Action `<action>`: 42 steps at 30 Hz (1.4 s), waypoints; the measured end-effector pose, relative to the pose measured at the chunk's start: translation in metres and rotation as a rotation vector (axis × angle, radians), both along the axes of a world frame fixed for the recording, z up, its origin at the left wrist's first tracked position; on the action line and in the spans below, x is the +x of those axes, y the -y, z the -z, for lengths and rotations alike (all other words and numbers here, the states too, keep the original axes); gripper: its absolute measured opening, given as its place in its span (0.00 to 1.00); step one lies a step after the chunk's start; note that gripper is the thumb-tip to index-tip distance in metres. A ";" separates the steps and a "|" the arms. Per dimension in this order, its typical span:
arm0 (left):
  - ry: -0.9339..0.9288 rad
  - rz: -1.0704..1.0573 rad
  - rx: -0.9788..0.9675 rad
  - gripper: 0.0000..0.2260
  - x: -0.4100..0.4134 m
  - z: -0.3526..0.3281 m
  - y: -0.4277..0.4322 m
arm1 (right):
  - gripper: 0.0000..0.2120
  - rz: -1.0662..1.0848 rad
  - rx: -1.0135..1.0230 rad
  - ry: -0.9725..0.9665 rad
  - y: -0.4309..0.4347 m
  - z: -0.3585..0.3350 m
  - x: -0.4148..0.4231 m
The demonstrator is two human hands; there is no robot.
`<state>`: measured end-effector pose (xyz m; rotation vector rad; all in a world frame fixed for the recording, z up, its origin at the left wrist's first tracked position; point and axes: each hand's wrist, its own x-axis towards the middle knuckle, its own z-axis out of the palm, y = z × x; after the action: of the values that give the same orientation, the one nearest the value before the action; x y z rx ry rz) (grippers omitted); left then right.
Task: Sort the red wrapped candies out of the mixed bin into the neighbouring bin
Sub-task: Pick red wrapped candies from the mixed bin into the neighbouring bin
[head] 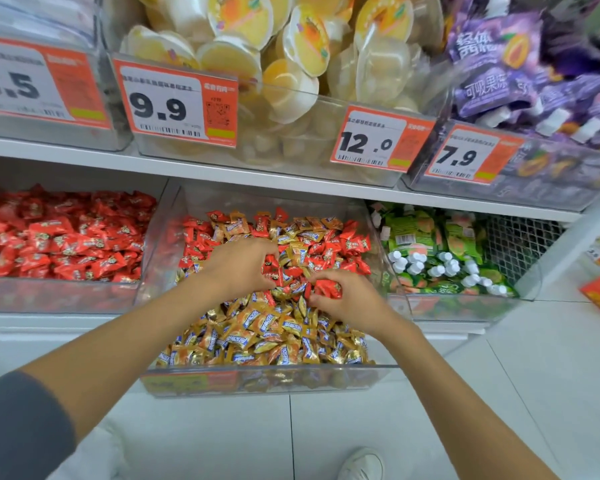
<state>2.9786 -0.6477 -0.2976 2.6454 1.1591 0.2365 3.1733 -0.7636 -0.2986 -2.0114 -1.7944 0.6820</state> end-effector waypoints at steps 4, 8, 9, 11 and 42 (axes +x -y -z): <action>-0.118 0.045 0.026 0.16 0.009 0.001 0.001 | 0.24 -0.006 0.013 0.194 -0.003 0.011 -0.006; 0.015 -0.009 -0.082 0.12 0.006 -0.004 -0.002 | 0.18 -0.001 0.070 0.271 -0.011 0.013 -0.005; 0.086 -0.036 -0.122 0.11 0.004 -0.003 -0.002 | 0.17 -0.011 0.073 0.279 -0.012 0.013 -0.006; 0.256 -0.087 -0.227 0.11 -0.004 -0.002 0.001 | 0.16 -0.006 0.072 0.270 -0.013 0.012 -0.007; 0.739 -0.238 -0.261 0.11 -0.091 -0.038 0.056 | 0.16 -0.041 -0.117 -0.129 0.030 -0.011 -0.022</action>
<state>2.8875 -0.7036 -0.2599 1.9100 1.1226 0.9378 3.1517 -0.7936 -0.2881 -1.9589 -1.7623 0.9271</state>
